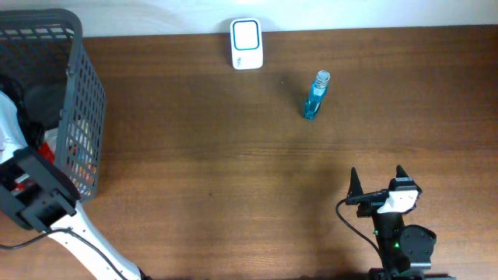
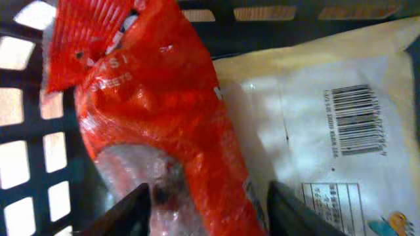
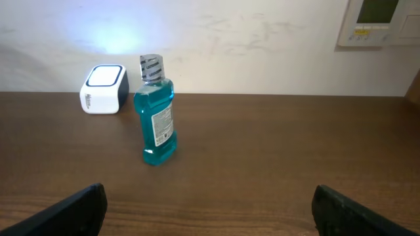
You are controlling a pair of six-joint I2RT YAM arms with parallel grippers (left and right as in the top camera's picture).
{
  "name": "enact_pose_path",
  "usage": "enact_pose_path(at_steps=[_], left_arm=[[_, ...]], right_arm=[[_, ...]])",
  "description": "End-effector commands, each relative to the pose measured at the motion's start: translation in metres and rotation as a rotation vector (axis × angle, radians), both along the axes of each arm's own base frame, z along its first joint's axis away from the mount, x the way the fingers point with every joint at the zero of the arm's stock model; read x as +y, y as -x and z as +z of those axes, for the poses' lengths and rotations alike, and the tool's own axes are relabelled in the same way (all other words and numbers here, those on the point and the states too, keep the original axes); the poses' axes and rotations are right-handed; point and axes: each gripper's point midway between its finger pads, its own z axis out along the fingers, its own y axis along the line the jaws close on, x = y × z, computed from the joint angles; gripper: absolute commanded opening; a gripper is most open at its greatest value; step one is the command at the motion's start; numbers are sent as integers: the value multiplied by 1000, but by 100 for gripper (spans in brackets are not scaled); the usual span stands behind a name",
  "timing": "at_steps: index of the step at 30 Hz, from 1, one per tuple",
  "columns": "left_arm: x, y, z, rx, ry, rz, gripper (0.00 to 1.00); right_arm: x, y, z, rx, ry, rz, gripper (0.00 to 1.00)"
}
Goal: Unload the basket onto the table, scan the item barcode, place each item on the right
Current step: 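Reach the left gripper into the basket and grasp the red snack bag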
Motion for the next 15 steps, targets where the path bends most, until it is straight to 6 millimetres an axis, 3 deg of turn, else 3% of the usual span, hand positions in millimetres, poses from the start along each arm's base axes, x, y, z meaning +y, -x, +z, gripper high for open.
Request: enact_pose_path(at_steps=[1,6,7,10,15], left_arm=[[0,4,-14,49,17,-25,36],[-2,8,3,60,26,-25,0],[-1,6,12,52,20,-25,0],[0,2,55,1,-7,-24,0],[-7,-41,163,-348,-70,-244,0]], right_arm=[[-3,0,-3,2,-3,-12,98],[-3,0,-3,2,-3,-12,98],[-3,0,-3,2,-3,-12,98],[-3,0,-3,2,-3,-12,98],[-3,0,-3,2,-3,-12,98]])
